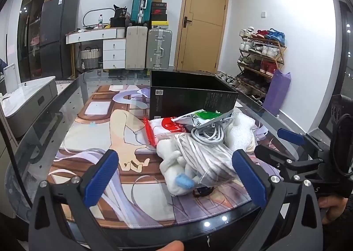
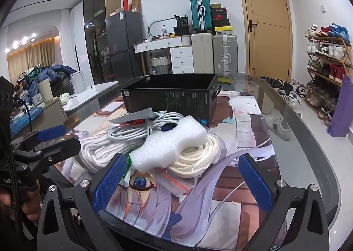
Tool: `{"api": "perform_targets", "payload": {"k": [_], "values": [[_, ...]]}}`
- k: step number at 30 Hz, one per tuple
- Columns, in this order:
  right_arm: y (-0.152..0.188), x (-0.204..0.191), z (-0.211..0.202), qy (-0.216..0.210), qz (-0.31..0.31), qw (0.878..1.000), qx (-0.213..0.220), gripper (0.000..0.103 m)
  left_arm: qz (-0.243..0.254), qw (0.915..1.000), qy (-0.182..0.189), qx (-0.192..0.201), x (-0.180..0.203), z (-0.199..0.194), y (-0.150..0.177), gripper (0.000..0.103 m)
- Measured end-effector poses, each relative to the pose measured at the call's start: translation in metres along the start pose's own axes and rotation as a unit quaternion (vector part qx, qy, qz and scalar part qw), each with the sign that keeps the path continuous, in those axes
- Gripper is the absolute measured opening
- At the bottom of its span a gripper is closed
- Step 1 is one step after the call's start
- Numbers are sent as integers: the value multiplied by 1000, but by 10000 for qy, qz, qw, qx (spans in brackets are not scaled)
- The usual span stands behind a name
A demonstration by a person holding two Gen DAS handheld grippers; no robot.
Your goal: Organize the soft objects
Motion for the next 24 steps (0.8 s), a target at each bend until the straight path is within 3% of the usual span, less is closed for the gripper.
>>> {"api": "perform_targets", "payload": {"k": [24], "values": [[0, 2, 2, 7, 6, 10000, -52, 103, 88, 9999, 81, -34, 6, 1, 0, 103]]}}
Point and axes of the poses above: each gripper's, at about its wrist camera, not at the fingertips, and z roughly the way its jaws point, x to its right, y to its underside, the point moved 5 cm from there along z, roughly the way its jaws point, and after that the axes turned 3 degrees about -y, right-handed, at the moved point
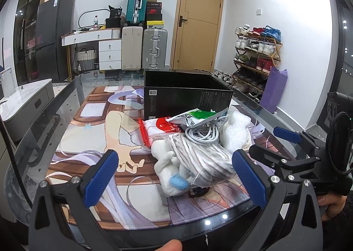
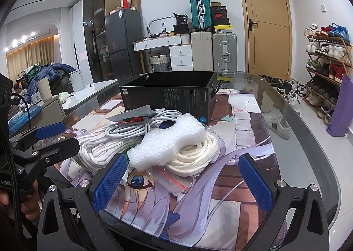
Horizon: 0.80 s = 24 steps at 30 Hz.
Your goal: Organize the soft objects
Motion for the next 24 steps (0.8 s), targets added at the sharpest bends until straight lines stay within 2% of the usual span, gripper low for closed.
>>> {"api": "perform_targets", "payload": {"k": [24], "values": [[-1, -2, 0, -57, -53, 10000, -4, 103, -17, 9999, 32, 102, -1, -2, -11, 103]]}}
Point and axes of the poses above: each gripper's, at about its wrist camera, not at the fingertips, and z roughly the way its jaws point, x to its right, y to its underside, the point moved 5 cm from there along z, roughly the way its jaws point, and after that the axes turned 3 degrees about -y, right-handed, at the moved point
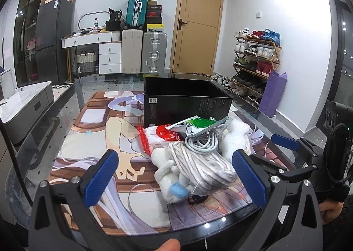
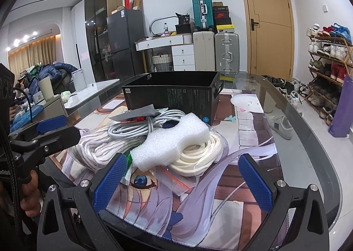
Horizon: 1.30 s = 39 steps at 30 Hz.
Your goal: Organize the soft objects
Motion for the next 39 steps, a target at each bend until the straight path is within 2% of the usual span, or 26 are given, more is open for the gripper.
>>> {"api": "perform_targets", "payload": {"k": [5, 11, 13, 17, 25, 33, 39], "values": [[0, -1, 2, 22, -78, 10000, -25, 103, -139, 9999, 53, 40, -5, 0, -3, 103], [-2, -4, 5, -20, -251, 9996, -154, 103, 125, 9998, -15, -123, -5, 6, -5, 103], [-4, -2, 6, -14, -284, 9993, -232, 103, 294, 9995, -99, -72, -3, 4, -6, 103], [-7, 1, 11, 34, -515, 9979, -387, 103, 365, 9993, 44, -33, -2, 2, -9, 103], [-11, -10, 31, -51, -1157, 9909, -685, 103, 297, 9993, 172, -111, -6, 6, -13, 103], [-12, -10, 47, -178, -1481, 9851, -856, 103, 255, 9988, 337, -243, -6, 10, -7, 103], [-20, -10, 58, -238, -1758, 9794, -963, 103, 241, 9989, 265, -304, -11, 12, -6, 103]]}}
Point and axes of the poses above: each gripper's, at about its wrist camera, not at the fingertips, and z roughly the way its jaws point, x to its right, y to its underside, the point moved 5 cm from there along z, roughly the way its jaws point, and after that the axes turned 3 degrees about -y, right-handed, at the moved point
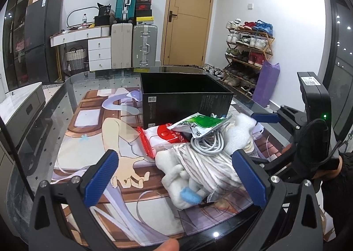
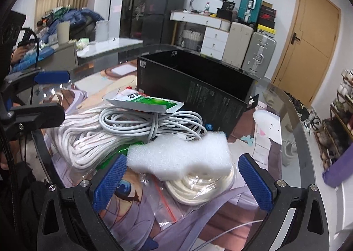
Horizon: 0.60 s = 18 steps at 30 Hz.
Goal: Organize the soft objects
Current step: 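Grasp the white foam block with the right tool while the left tool grasps the bagged white rope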
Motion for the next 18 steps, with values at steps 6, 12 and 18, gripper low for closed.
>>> {"api": "perform_targets", "payload": {"k": [6, 12, 18], "values": [[-1, 4, 0, -179, 244, 9995, 22, 103, -125, 9999, 14, -33, -5, 3, 0, 103], [1, -3, 9, -3, 267, 9996, -57, 91, -95, 9999, -25, -62, -3, 2, -1, 103], [10, 8, -19, 71, 948, 9950, 320, 91, -3, 10000, 6, -72, 5, -2, -3, 103]]}}
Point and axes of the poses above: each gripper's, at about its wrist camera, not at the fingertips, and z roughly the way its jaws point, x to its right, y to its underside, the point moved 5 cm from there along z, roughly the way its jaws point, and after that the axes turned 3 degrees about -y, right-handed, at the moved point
